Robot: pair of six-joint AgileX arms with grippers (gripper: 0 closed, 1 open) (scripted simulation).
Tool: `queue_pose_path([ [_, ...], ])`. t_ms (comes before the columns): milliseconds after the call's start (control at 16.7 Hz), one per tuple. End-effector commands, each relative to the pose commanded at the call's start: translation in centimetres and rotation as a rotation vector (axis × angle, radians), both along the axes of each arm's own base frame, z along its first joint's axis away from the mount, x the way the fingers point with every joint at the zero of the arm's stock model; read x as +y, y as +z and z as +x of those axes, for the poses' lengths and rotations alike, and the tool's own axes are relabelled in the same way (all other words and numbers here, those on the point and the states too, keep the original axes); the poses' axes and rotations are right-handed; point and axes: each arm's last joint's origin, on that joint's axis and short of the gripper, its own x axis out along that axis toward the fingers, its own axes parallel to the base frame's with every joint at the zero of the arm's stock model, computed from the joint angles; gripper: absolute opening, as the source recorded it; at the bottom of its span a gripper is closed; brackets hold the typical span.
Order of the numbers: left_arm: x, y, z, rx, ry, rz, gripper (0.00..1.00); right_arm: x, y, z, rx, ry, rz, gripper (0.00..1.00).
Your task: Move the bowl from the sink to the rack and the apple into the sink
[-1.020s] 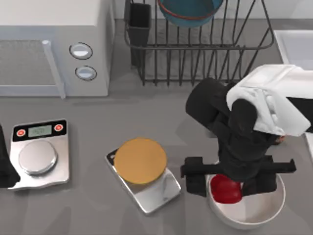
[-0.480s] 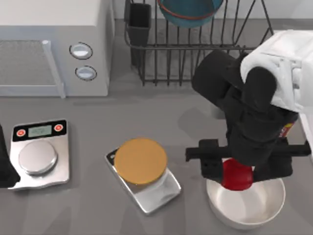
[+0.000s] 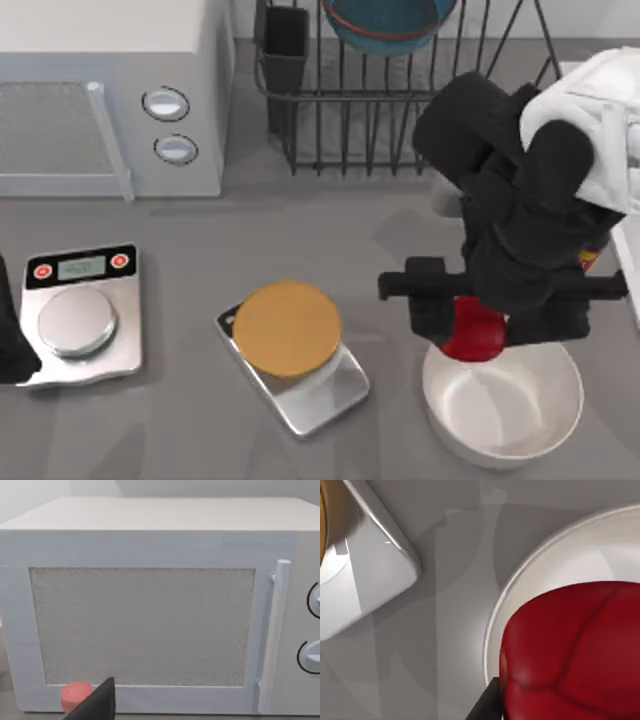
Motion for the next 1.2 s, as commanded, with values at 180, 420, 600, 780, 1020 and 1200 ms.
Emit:
queue_pose_path([
  [180, 0.0, 0.0, 0.0, 0.0, 0.0, 0.0, 1.0, -1.4, 0.3, 2.3, -0.11, 0.015, 0.158, 0.0],
  [420, 0.0, 0.0, 0.0, 0.0, 0.0, 0.0, 1.0, -5.1, 0.3, 6.3, -0.363, 0.037, 0.377, 0.0],
  [600, 0.0, 0.0, 0.0, 0.0, 0.0, 0.0, 1.0, -9.6, -0.5, 9.0, -0.588, 0.038, 0.47, 0.0],
  [780, 0.0, 0.0, 0.0, 0.0, 0.0, 0.0, 1.0, -15.5, -2.4, 10.2, -0.8, 0.017, 0.477, 0.0],
  [1020, 0.0, 0.0, 0.0, 0.0, 0.0, 0.0, 1.0, -23.4, -3.8, 8.9, -1.077, -0.025, 0.371, 0.0],
  [1200, 0.0, 0.0, 0.0, 0.0, 0.0, 0.0, 1.0, -28.3, -3.4, 6.9, -1.275, -0.049, 0.225, 0.0],
])
